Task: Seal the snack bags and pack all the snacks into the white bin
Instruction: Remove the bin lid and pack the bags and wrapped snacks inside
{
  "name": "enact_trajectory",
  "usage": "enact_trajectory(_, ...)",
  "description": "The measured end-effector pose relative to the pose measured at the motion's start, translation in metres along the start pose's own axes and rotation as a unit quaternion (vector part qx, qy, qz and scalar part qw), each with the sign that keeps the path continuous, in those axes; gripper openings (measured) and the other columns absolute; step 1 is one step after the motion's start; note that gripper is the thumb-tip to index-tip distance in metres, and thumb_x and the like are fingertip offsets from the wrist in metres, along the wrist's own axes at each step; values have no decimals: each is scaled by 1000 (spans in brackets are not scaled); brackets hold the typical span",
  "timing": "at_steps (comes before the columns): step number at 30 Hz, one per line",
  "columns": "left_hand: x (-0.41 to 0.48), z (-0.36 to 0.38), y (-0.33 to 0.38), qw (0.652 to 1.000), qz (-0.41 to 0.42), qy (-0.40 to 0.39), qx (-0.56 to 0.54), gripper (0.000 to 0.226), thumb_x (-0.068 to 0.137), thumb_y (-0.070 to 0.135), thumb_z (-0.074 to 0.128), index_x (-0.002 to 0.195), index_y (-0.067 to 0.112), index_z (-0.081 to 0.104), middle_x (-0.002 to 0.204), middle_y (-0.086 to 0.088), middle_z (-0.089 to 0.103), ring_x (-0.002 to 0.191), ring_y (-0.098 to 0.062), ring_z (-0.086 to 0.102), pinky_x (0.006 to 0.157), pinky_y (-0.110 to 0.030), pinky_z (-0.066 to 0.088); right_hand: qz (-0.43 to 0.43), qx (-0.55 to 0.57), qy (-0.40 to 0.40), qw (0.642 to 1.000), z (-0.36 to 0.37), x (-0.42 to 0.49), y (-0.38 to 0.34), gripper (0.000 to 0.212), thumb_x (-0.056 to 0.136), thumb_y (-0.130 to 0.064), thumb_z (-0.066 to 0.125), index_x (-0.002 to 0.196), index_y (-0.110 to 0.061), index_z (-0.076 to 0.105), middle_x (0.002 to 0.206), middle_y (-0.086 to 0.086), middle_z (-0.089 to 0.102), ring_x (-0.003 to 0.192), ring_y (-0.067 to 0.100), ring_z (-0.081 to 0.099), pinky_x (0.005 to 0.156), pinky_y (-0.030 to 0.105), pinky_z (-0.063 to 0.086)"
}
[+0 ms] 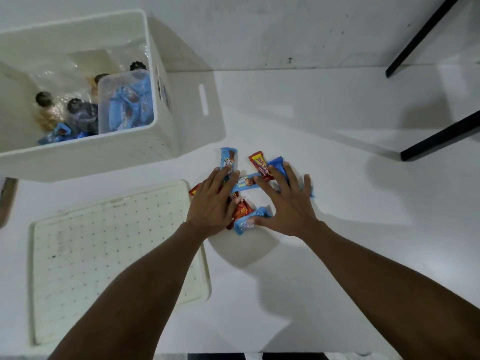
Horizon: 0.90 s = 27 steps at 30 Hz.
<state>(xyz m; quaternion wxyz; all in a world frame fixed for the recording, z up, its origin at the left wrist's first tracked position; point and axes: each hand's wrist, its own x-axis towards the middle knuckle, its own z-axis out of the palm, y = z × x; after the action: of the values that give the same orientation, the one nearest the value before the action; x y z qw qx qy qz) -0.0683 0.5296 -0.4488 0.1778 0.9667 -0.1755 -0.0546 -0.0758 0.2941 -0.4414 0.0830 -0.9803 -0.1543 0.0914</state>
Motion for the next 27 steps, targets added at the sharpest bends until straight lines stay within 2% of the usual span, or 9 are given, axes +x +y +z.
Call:
enact_trajectory(3, -2, -1, -2, 1000, 6, 5, -20, 58, 101, 47, 38, 154, 24, 35, 161, -10, 31, 149, -31, 28, 115, -50, 35, 1, 18, 39, 999, 1, -1, 3, 82, 81, -84, 34, 146, -37, 43, 160, 4, 32, 151, 35, 18, 107, 71, 25)
enact_trajectory(5, -2, -4, -4, 1000, 6, -15, -21, 64, 98, 57, 40, 154, 28, 34, 163, -7, 28, 151, -29, 25, 118, -47, 32, -7, 25, 57, 998, 2, -2, 6, 75, 83, -77, 40, 145, -35, 44, 159, 4, 34, 151, 35, 19, 106, 70, 27)
enact_trajectory(7, -1, -5, -4, 999, 10, -34, -8, 68, 94, 64, 38, 153, 30, 35, 164, -6, 24, 152, -30, 22, 118, -47, 29, -15, 23, 50, 998, 1, -2, 7, 87, 77, -84, 40, 151, -38, 35, 163, 5, 26, 152, 36, 14, 107, 71, 24)
enact_trajectory(10, -2, -3, -2, 999, 9, -32, 4, 60, 94, 57, 45, 147, 29, 44, 163, -8, 26, 151, -33, 21, 115, -50, 32, -32, -1, 18, 999, 0, 3, 0, 107, 64, -99, 32, 155, -44, 19, 167, 5, 11, 153, 37, 3, 106, 77, 16)
enact_trajectory(12, -2, -1, -2, 1000, 11, -26, 0, 55, 95, 51, 48, 145, 27, 47, 163, -10, 28, 151, -35, 23, 114, -50, 33, -44, -15, 1, 999, 1, 9, -6, 106, 63, -100, 29, 154, -46, 21, 168, 6, 9, 153, 38, 2, 105, 80, 15)
enact_trajectory(17, 0, -2, -10, 999, 39, -10, -35, 51, 99, 44, 46, 144, 20, 49, 163, -7, 28, 151, -30, 23, 113, -51, 39, -29, 12, 64, 997, 6, 15, -6, 57, 82, -73, 48, 127, -39, 58, 157, -2, 38, 150, 30, 23, 105, 72, 23)
enact_trajectory(21, -8, -15, -11, 996, 47, -73, -13, 78, 90, 75, 36, 152, 26, 37, 168, 0, 10, 155, -24, 8, 120, -47, 28, -21, 24, 144, 989, 12, 7, 6, 33, 94, -50, 50, 111, -28, 67, 145, -4, 53, 141, 31, 39, 108, 57, 31)
enact_trajectory(24, -20, -27, -2, 988, 32, -149, 6, 100, 76, 92, 30, 157, 33, 20, 168, 2, -6, 155, -23, -6, 124, -51, 14, 8, 30, 145, 989, 12, 4, 5, 33, 97, -45, 46, 111, -23, 66, 143, -2, 55, 139, 32, 41, 109, 54, 33)
enact_trajectory(27, -34, -30, 9, 977, 30, -200, 72, 115, 64, 101, 30, 158, 38, 5, 166, 2, -21, 152, -23, -21, 119, -64, -2, 26, 29, 131, 991, 10, -2, 0, 39, 99, -49, 40, 118, -23, 64, 145, 0, 52, 141, 33, 38, 109, 55, 32)
